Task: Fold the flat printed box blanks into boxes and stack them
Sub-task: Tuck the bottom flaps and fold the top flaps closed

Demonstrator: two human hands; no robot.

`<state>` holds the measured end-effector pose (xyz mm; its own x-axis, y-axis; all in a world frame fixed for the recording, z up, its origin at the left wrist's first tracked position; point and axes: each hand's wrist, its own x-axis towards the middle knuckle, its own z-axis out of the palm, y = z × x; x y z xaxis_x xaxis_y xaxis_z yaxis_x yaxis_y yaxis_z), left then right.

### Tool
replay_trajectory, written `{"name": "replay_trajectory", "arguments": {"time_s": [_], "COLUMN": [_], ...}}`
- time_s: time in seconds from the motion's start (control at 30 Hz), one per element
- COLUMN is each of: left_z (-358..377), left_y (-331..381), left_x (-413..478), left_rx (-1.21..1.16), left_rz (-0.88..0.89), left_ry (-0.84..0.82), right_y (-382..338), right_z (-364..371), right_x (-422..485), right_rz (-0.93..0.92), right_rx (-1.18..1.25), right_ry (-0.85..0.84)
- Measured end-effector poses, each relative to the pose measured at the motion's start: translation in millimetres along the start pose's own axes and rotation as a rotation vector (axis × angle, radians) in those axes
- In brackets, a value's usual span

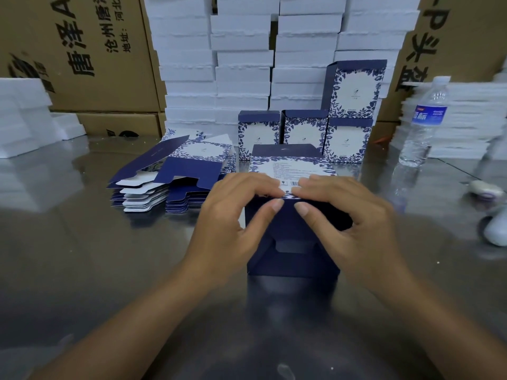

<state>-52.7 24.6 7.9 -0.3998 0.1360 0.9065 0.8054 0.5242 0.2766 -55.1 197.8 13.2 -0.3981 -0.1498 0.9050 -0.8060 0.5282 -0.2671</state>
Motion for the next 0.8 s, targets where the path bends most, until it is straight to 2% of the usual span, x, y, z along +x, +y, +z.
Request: {"name": "replay_trajectory", "arguments": {"time_s": [0.27,0.57,0.8], "left_z": [-2.4,-1.0,-4.4], "left_y": [0.2,5.0,4.9], "left_x": [2.4,5.3,6.6], "left_rx": [0.025,0.027,0.031], "left_rz": [-0.013,-0.053,-0.092], "left_ry": [-0.005,0.058,0.069], "right_y": [-2.8,-4.7,-1.7], "right_z": [6.0,7.0,-2.5], "right_x": [-2.0,-1.1,3.5], "right_rz": [0.149,0.156,0.186], "right_rx": [0.046,0.033,0.151], "right_ry": [0.033,0.035,-0.026]}}
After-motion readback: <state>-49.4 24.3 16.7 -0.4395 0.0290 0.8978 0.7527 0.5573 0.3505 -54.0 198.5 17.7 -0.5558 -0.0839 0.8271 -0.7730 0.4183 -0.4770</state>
